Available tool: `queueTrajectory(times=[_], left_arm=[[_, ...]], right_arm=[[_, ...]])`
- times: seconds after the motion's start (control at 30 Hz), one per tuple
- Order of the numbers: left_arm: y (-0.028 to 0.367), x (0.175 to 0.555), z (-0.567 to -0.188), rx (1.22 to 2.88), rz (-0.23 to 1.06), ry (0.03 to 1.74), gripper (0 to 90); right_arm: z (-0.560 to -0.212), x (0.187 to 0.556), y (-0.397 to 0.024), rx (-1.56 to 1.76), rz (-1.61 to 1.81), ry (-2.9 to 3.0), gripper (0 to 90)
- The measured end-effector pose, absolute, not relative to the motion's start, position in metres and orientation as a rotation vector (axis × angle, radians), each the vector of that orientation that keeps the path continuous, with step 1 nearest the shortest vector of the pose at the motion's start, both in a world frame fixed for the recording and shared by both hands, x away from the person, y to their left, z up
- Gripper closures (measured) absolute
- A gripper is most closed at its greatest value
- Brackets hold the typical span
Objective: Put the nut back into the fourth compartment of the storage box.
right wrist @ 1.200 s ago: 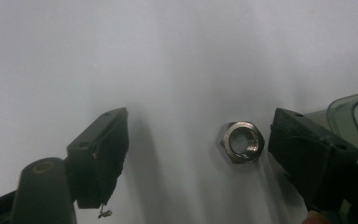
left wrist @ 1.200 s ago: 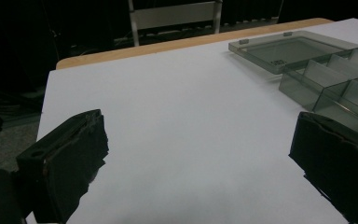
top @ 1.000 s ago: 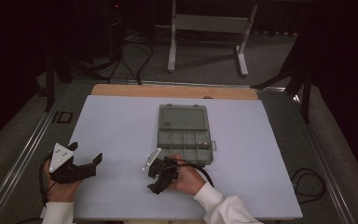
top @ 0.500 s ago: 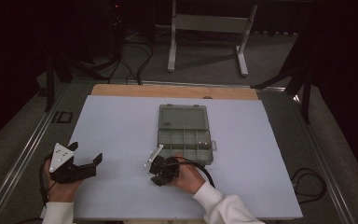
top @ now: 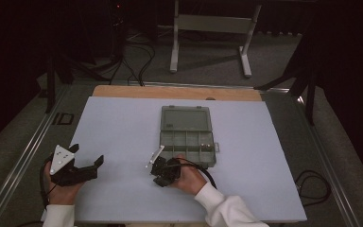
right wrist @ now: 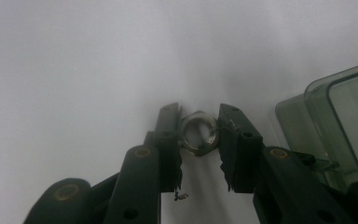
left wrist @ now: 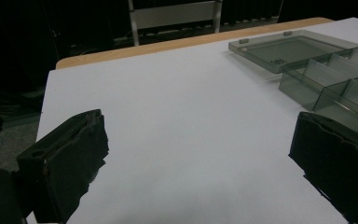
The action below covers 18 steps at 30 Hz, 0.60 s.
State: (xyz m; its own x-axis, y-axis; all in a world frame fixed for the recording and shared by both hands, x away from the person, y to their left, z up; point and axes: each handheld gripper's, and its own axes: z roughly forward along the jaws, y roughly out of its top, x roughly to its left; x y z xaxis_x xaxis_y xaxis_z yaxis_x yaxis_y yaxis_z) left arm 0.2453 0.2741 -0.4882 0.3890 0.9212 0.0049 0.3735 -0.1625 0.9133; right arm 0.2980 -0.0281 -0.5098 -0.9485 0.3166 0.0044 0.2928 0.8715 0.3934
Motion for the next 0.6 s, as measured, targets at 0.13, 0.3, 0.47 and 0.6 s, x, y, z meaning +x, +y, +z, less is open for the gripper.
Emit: queueTrajectory(times=[0.13, 0.3, 0.47, 0.6], left_arm=[[0.274, 0.245, -0.488, 1.729, 0.747, 1.144, 4.0], [0.274, 0.245, -0.488, 1.728, 0.747, 1.143, 4.0], [0.274, 0.245, -0.488, 1.730, 0.746, 1.143, 4.0], [0.274, 0.245, -0.488, 1.729, 0.746, 1.144, 4.0]], right_arm=[[-0.509, 0.298, -0.027, 0.488, 0.599, 2.982, 70.3], [-0.508, 0.298, -0.027, 0.483, 0.581, 2.983, 70.3], [-0.501, 0.296, -0.030, 0.503, 0.586, 2.975, 70.3], [-0.495, 0.297, -0.035, 0.516, 0.600, 2.965, 70.3]])
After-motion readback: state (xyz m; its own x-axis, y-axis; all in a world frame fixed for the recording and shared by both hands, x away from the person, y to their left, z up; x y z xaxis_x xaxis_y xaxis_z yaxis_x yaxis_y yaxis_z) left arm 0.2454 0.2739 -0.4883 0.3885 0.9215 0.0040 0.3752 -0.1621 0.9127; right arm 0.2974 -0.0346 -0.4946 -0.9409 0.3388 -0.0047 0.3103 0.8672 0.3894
